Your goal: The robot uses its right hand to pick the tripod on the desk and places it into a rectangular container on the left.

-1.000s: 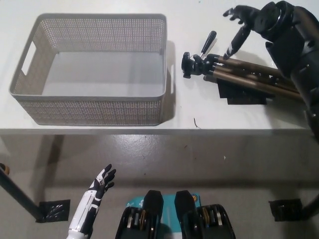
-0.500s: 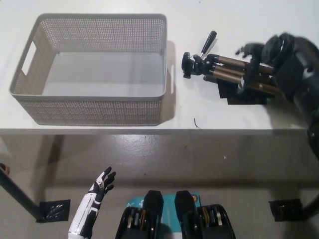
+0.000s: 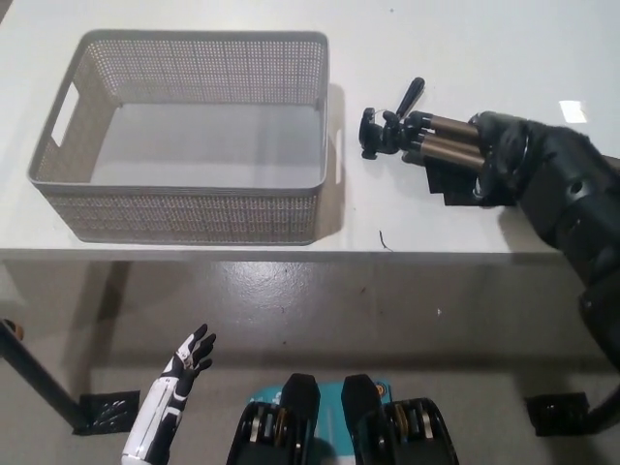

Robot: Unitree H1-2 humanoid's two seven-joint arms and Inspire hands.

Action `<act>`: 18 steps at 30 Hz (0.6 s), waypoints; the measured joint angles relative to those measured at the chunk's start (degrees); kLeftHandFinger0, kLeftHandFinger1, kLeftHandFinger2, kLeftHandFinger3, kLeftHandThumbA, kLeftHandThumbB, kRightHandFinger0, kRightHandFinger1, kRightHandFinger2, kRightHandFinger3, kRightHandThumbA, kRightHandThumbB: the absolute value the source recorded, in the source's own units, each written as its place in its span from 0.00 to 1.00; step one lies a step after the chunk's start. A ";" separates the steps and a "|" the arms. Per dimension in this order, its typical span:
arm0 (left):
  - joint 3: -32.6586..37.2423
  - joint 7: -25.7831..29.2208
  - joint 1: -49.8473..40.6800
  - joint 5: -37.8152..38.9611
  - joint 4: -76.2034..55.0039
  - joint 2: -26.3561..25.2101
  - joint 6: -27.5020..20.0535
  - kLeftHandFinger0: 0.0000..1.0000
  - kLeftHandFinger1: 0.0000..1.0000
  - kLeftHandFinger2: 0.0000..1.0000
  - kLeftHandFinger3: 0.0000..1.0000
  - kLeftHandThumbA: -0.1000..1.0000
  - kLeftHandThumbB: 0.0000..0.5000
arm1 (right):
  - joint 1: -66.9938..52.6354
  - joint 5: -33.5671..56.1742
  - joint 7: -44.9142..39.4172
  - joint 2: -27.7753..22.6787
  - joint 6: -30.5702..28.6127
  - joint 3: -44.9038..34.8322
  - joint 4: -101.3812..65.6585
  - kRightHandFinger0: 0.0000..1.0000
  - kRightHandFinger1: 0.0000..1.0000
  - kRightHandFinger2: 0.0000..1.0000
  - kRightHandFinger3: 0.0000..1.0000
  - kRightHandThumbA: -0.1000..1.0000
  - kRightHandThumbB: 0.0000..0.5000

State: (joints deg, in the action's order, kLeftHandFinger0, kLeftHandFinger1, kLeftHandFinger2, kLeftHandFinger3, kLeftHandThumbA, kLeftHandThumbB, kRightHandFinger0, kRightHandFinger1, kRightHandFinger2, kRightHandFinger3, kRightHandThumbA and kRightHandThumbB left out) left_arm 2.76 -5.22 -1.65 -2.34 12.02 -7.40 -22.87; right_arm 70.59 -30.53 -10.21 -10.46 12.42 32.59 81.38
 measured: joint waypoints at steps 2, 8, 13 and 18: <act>0.03 0.00 0.03 0.00 0.01 0.02 0.02 1.00 1.00 1.00 1.00 1.00 0.41 | -0.82 -0.06 3.44 0.03 -0.67 0.01 -0.19 0.10 0.16 0.28 0.60 0.00 0.44; 0.04 0.00 0.08 -0.02 0.13 0.03 0.05 1.00 1.00 1.00 1.00 1.00 0.45 | -2.62 0.05 12.64 -0.15 -3.90 -0.97 -0.40 0.01 0.08 0.21 0.38 0.00 0.42; 0.04 0.01 0.15 -0.16 0.14 0.01 0.05 1.00 1.00 1.00 1.00 1.00 0.43 | -4.36 0.36 19.34 -0.88 -7.96 -3.59 -0.34 0.00 0.00 0.07 0.15 0.00 0.39; 0.03 0.00 0.32 -0.25 0.13 -0.01 0.05 1.00 1.00 1.00 1.00 1.00 0.42 | -5.16 0.37 24.27 -1.80 -12.10 -5.90 0.10 0.00 0.30 0.78 0.70 0.00 0.33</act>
State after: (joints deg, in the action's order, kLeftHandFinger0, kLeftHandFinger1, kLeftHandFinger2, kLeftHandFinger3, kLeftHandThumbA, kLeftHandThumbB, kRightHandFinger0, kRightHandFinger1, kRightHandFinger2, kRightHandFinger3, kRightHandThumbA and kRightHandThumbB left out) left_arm 2.79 -5.23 -1.33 -2.59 12.16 -7.41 -22.83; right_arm 65.44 -30.16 14.05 -12.26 0.32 26.69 81.48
